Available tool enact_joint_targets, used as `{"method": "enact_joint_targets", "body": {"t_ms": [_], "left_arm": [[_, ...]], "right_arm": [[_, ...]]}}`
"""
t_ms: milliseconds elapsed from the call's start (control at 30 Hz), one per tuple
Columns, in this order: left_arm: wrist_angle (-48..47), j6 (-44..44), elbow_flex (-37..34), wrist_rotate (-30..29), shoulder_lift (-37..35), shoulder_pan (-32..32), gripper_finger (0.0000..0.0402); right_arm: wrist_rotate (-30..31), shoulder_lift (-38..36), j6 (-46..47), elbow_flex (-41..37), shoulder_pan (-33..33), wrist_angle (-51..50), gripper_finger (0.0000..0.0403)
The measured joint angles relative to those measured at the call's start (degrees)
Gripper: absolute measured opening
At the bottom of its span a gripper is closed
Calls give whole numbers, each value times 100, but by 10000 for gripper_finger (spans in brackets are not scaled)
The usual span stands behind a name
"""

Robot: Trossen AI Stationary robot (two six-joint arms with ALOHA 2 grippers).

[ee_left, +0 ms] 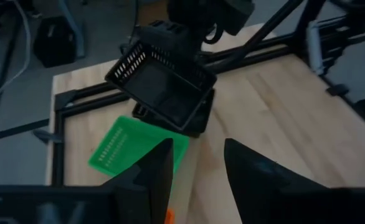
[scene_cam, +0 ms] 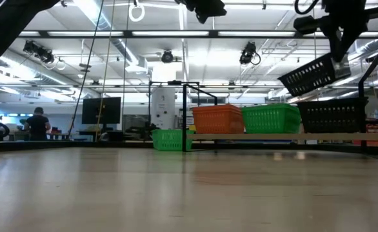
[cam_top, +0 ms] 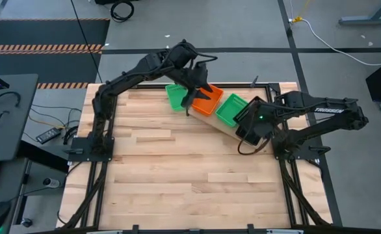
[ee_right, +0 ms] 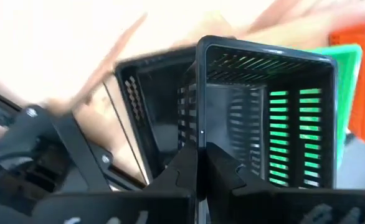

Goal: Stack baskets on shelf by color
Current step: Stack the black basket on top of the black basket on the shelf

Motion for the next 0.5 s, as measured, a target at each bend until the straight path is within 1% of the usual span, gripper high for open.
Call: {"method": "enact_joint_targets", "body": {"t_ms": [67, 167, 367, 500], "left_arm": [[-19, -35, 0, 242, -1, 78, 149], [-65, -91, 0, 488, 0, 172, 148], [-66, -199, 0, 489, 0, 180, 148], [-68, -197, 0, 481, 2, 146, 148]], "right_arm": [[-186, 1, 42, 0, 24, 27, 16], [-300, 3, 60, 0, 89, 38, 16], [-306, 3, 121, -23, 251, 42, 16], [-507, 3, 300, -310, 358, 28, 16]]}}
